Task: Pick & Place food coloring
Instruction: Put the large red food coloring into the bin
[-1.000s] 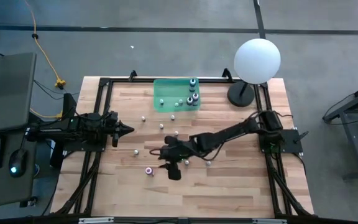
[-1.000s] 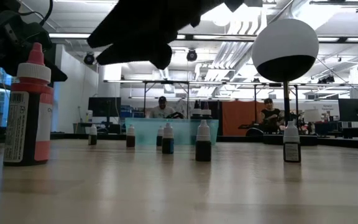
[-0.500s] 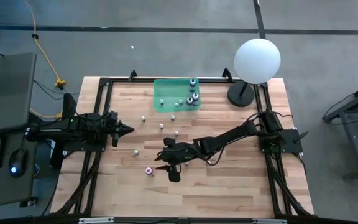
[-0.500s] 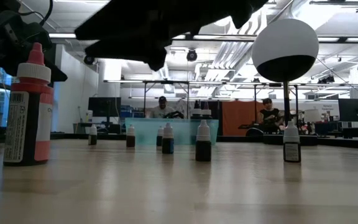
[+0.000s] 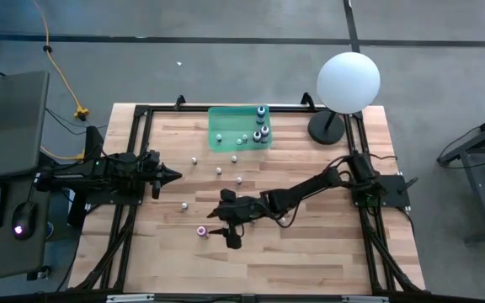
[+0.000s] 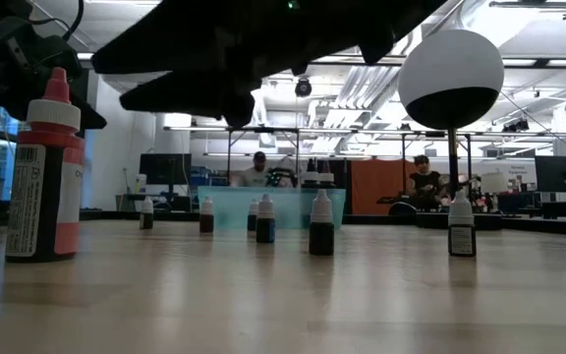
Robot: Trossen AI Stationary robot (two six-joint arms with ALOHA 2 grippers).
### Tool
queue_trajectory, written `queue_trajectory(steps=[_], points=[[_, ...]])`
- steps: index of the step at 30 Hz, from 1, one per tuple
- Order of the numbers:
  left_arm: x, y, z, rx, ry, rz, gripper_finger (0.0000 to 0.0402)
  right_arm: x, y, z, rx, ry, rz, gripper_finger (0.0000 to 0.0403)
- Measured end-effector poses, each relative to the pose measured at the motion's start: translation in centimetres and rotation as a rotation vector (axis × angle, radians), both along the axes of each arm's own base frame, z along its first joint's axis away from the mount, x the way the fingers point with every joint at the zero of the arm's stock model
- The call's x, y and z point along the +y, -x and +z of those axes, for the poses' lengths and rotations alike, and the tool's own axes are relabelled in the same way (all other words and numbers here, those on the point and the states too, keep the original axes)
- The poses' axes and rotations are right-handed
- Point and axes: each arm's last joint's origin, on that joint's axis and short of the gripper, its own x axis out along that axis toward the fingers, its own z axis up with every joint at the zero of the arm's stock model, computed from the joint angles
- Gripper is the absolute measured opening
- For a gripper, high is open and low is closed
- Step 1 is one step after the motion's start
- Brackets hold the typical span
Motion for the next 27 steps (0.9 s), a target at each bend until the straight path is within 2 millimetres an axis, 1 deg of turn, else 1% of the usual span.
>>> queue_trajectory(steps=[2,4,6,7,10,12,17,21,25,27], points=[[0.0,0.0,0.0,0.000,0.000,0.000,0.0000,0.2,-0.1,-0.5,0.002,-0.002,0.011,0.0252],[0.0,0.0,0.0,0.000,0.000,0.000,0.0000,0.6,-0.4,-1.7,-0.008,0.000,0.012,0.0258],[0.0,0.0,0.0,0.000,0.000,0.000,0.0000,0.9,-0.5,-2.7,-0.017,0.025,0.005,0.0259],[0.0,0.0,0.0,0.000,0.000,0.000,0.0000,0.9,-0.6,-2.8,-0.034,0.030,-0.012,0.0259],[0.0,0.0,0.0,0.000,0.000,0.000,0.0000,0.8,-0.8,-2.4,-0.089,0.032,-0.064,0.0259],[0.0,0.0,0.0,0.000,0.000,0.000,0.0000,0.5,-0.9,-2.4,-0.096,0.030,-0.069,0.0259],[0.0,0.0,0.0,0.000,0.000,0.000,0.0000,0.4,-1.1,-2.9,-0.095,0.022,-0.047,0.0259],[0.0,0.0,0.0,0.000,0.000,0.000,0.0000,0.6,-1.3,-4.0,-0.079,0.018,-0.034,0.0259],[0.0,0.0,0.0,0.000,0.000,0.000,0.0000,0.7,-1.5,-3.2,-0.126,0.005,-0.040,0.0259],[0.0,0.0,0.0,0.000,0.000,0.000,0.0000,0.8,-1.5,-3.1,-0.131,-0.001,-0.029,0.0259]])
